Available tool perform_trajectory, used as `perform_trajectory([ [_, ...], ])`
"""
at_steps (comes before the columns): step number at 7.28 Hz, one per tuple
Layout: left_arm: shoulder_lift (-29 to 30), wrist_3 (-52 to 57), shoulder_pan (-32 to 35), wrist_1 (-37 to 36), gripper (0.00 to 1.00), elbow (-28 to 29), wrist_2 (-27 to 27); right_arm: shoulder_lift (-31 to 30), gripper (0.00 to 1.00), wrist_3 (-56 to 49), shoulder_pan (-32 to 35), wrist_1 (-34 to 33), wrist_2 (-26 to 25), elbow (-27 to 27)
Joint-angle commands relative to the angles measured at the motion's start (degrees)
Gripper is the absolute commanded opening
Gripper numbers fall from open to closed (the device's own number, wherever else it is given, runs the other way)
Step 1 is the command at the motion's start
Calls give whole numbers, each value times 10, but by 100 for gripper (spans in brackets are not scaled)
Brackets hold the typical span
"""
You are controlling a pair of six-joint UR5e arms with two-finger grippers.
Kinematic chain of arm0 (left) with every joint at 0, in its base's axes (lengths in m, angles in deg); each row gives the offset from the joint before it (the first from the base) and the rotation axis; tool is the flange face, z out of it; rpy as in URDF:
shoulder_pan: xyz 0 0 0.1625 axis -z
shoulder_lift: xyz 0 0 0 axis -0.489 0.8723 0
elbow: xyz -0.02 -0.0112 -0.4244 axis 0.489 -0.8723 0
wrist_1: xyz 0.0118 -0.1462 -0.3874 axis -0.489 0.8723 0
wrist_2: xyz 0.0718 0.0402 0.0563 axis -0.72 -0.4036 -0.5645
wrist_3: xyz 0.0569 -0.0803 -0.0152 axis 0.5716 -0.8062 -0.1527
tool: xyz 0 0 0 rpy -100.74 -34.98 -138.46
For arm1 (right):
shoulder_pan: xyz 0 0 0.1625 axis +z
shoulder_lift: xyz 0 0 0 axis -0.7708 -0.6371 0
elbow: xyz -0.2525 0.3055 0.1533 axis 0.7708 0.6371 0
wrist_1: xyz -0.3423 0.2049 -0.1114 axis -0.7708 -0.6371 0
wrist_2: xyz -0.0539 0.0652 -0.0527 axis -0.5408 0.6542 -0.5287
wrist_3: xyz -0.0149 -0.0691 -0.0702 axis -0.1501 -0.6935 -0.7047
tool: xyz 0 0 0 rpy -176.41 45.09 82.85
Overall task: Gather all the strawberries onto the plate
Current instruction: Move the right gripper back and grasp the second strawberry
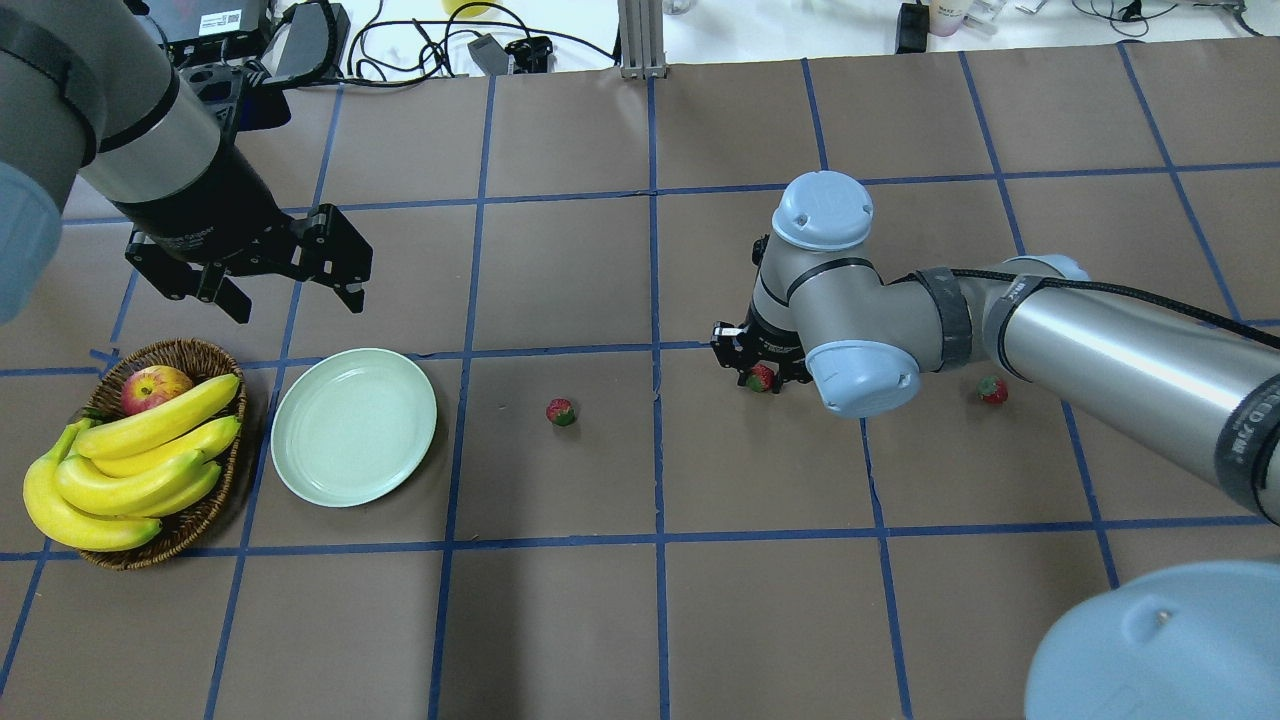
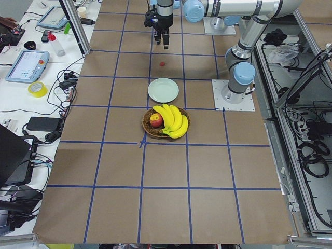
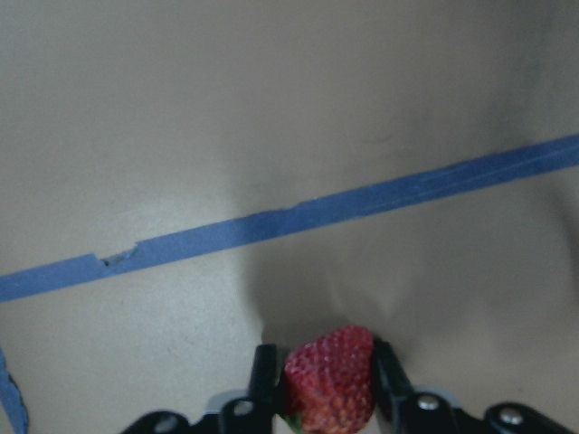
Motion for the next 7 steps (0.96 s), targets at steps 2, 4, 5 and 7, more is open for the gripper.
perform_trajectory([
  [2,0,-1,0,0,100,-1,1,-9,0,30,16,8,12,42],
  [4,0,0,1,-1,100,-7,0,23,0,127,100,8,53,107],
  [5,0,0,1,-1,100,-8,0,49,0,150,131,-1,74,116],
  [7,-1,0,0,-1,100,-8,-1,74,0,151,149,-2,78,122],
])
